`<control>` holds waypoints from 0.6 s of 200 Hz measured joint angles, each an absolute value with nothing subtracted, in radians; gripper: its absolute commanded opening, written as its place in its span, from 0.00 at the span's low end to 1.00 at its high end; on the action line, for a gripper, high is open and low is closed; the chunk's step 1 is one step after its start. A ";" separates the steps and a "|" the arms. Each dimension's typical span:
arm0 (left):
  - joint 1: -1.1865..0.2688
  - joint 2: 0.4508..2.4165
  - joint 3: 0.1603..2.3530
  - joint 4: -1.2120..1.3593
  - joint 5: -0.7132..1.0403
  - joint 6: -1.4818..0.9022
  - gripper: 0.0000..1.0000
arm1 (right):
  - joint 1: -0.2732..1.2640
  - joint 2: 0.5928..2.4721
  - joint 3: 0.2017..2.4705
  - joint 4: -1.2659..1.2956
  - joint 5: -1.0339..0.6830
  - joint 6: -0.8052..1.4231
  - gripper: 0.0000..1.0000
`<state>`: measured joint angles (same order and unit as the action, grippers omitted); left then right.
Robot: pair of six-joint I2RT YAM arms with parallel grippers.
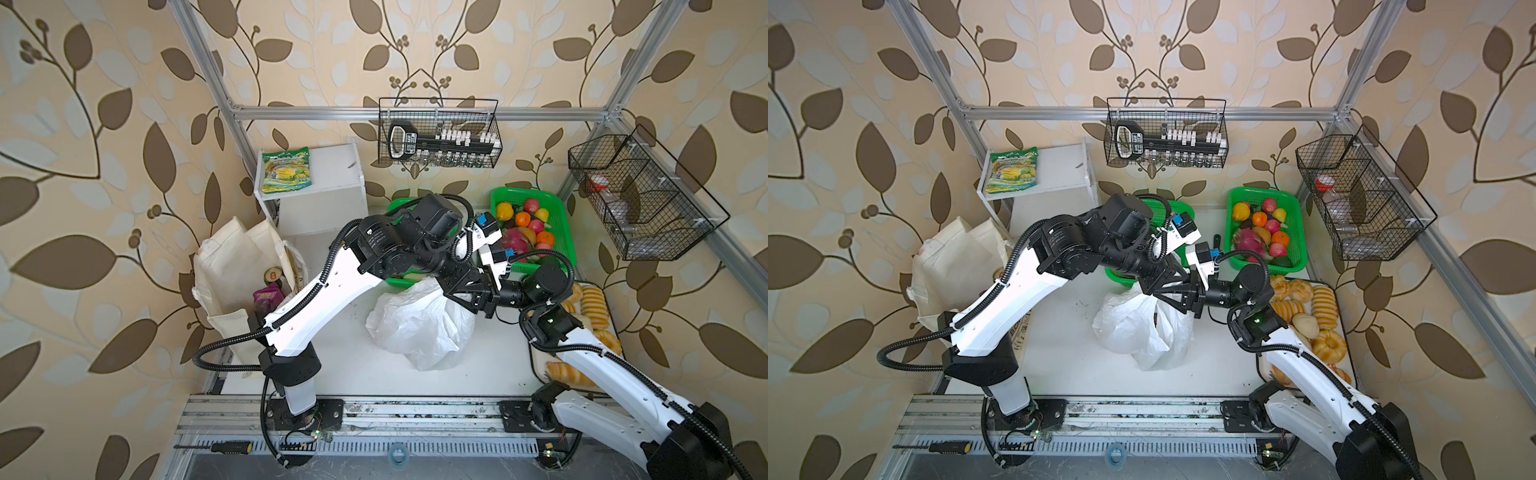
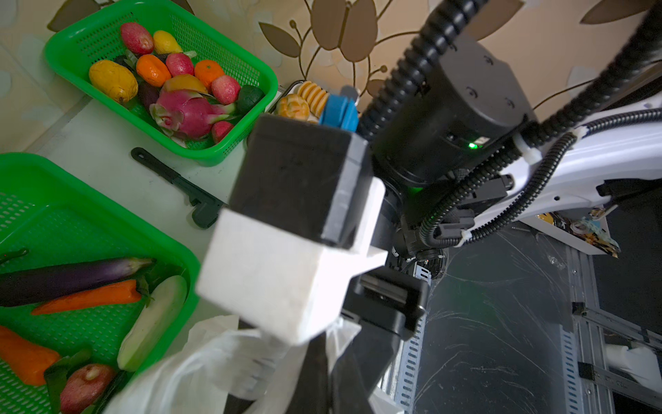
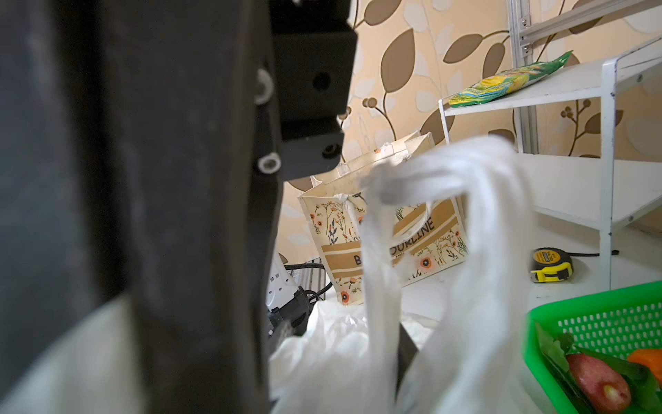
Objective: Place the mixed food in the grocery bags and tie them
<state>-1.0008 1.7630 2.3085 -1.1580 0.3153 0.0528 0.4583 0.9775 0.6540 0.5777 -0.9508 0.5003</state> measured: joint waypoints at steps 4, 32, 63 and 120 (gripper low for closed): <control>-1.001 1.763 2.305 -1.155 0.315 0.052 0.00 | 0.459 0.978 0.654 0.580 -0.951 0.505 0.34; -1.001 1.763 2.296 -1.146 0.315 0.049 0.00 | 0.461 0.978 0.650 0.596 -0.955 0.511 0.19; -1.001 1.762 2.291 -1.137 0.315 0.047 0.00 | 0.462 0.978 0.639 0.627 -0.958 0.534 0.08; -1.001 1.744 2.268 -1.109 0.314 0.021 0.56 | 0.463 0.978 0.616 0.645 -0.950 0.556 0.06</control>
